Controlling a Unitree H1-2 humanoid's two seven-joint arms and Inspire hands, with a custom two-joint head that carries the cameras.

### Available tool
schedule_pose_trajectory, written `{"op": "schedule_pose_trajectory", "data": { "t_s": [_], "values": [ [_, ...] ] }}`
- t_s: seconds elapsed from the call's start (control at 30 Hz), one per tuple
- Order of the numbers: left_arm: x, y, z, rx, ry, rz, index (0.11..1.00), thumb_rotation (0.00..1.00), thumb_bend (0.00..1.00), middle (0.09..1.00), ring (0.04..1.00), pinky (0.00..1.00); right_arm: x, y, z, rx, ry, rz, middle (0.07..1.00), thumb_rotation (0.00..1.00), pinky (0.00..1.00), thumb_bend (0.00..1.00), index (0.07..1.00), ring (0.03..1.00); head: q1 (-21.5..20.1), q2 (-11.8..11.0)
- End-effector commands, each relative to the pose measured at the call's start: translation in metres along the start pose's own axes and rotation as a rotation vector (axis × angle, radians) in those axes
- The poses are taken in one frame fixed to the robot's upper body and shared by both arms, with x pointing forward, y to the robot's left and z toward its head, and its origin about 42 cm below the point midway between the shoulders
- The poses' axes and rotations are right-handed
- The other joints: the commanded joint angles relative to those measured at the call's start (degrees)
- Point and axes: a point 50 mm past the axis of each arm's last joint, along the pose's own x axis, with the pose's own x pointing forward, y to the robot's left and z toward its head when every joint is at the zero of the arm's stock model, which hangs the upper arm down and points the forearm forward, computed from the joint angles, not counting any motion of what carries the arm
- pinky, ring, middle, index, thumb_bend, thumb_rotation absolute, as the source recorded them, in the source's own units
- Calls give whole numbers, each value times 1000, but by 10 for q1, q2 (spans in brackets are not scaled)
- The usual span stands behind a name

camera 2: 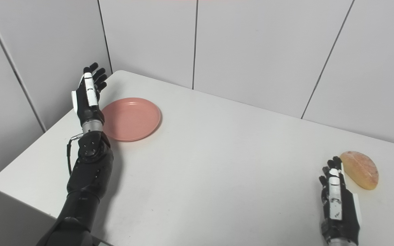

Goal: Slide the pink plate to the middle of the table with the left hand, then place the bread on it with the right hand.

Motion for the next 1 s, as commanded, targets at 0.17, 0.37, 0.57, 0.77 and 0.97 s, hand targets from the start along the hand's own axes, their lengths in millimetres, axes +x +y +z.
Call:
{"op": "schedule_pose_trajectory", "data": {
  "t_s": [0.17,0.37,0.57,0.77,0.97],
  "values": [
    [19,18,6,12,-30,59,793,1000,500,795,808,834,8,3,21,-3,-55,27,1000,950,1000,519,1000,1000,2,1],
    [19,24,-9,16,37,68,804,1000,498,803,814,831,8,4,24,7,-59,21,1000,955,1000,524,1000,1000,1,1],
    [15,20,-22,58,97,8,793,1000,493,799,813,832,8,5,28,-2,-68,18,1000,948,1000,523,1000,1000,4,4],
    [9,10,-29,63,158,-93,803,1000,489,814,823,830,7,5,31,-13,-76,14,1000,951,1000,539,1000,1000,6,4],
    [2,-6,-35,26,249,-160,793,1000,493,808,827,835,6,6,36,-15,-83,9,1000,977,1000,470,1000,1000,6,4]
  ]
}}
